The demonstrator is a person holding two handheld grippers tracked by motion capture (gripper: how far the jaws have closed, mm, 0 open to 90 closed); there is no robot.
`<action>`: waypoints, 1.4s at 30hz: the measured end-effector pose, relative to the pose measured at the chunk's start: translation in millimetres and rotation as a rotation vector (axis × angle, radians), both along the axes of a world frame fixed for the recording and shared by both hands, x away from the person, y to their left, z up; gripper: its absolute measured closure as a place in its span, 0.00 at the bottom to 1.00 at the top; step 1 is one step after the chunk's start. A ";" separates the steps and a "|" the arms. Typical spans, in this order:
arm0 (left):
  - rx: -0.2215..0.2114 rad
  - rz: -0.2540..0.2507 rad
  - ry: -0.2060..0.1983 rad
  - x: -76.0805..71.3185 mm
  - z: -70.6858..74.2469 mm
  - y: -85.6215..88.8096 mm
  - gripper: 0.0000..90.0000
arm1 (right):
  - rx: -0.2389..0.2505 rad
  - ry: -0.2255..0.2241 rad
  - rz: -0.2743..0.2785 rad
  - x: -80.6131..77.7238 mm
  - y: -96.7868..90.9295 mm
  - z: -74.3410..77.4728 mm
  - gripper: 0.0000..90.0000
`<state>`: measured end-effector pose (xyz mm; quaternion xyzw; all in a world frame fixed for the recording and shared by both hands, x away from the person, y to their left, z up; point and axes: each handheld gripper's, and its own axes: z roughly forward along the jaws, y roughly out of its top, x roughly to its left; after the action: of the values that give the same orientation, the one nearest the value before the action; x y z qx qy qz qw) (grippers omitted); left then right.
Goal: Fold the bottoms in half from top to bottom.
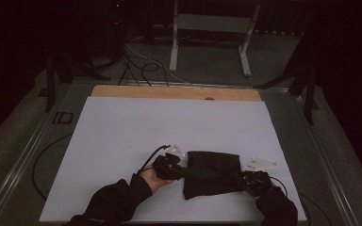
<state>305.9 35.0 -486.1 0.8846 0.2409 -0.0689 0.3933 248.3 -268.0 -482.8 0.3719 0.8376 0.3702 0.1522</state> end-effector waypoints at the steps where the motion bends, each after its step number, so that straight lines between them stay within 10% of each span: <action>1: 0.004 0.000 -0.001 -0.1 -0.8 0.2 0.94 | -0.003 0.002 0.001 -0.2 0.0 -0.6 0.97; 42: 0.045 0.032 0.048 3.7 -25.5 0.1 0.95 | -0.033 0.102 -0.023 8.4 -1.7 -22.2 0.90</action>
<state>309.6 35.2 -511.5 0.8874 0.2657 -0.0784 0.3686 256.6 -269.7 -505.0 0.3971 0.8460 0.3351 0.1198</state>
